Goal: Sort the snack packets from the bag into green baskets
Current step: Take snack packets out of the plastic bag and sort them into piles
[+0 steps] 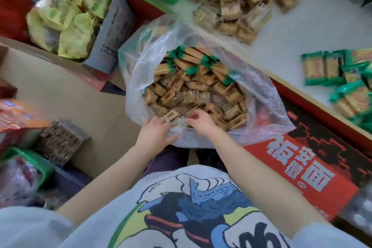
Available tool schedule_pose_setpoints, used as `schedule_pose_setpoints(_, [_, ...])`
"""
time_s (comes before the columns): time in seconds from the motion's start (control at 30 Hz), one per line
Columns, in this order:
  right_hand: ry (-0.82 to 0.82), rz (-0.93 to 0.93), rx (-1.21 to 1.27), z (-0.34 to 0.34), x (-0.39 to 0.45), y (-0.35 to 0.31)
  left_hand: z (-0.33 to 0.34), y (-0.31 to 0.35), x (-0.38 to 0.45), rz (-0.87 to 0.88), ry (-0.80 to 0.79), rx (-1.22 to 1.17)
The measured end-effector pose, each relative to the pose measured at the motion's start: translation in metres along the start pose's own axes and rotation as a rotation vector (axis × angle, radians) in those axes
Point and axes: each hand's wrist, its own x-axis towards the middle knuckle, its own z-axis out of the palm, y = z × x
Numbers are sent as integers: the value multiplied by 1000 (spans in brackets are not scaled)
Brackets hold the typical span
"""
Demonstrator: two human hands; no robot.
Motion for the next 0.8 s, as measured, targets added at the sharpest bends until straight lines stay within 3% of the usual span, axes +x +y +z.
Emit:
schedule_pose_setpoints(0.23, [-18, 57, -619, 21, 24, -17, 12, -17, -2, 3, 71, -67])
schedule_pose_setpoints(0.47, [-105, 63, -746, 26, 22, -32, 15, -21, -5, 0, 76, -137])
schedule_pose_setpoints(0.6, [-136, 54, -509, 13, 25, -31, 16, -22, -5, -6, 67, -141])
schedule_pose_setpoints(0.8, [74, 23, 246, -48, -7, -32, -10, -4, 5, -24, 30, -283])
